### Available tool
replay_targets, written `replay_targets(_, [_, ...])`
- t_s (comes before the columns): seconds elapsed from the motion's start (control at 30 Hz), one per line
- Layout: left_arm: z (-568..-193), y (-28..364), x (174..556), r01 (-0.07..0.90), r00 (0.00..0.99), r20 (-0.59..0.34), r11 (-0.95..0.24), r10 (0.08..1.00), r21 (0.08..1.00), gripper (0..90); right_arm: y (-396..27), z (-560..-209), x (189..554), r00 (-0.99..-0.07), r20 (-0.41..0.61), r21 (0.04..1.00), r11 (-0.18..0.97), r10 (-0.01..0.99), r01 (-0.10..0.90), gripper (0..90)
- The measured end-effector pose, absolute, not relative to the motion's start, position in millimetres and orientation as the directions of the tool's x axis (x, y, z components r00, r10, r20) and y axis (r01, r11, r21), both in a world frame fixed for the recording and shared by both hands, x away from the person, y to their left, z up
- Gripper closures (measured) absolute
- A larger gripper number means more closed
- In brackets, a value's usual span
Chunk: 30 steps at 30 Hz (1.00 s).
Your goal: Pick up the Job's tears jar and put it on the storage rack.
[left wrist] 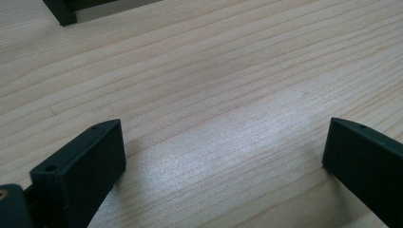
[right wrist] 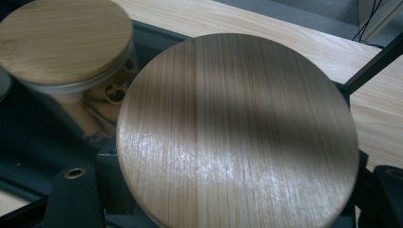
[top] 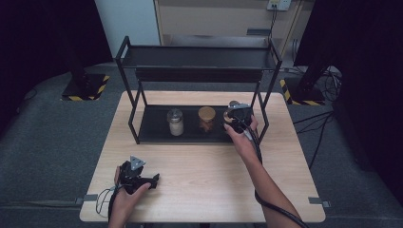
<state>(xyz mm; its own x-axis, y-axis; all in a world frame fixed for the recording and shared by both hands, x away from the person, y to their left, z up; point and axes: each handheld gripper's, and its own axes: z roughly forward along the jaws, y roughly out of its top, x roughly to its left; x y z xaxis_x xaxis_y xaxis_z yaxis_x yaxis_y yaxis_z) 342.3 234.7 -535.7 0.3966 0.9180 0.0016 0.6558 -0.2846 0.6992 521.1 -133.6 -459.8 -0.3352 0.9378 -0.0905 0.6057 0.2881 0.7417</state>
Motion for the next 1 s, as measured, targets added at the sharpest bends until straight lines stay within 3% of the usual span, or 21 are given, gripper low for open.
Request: replay_targets(1.0, [-536,235,342,0.656,0.397,0.002,-0.285,0.918,0.699,0.0,-131,-473,543,-0.307,-0.068,0.737,0.255,0.949,0.626,25.6])
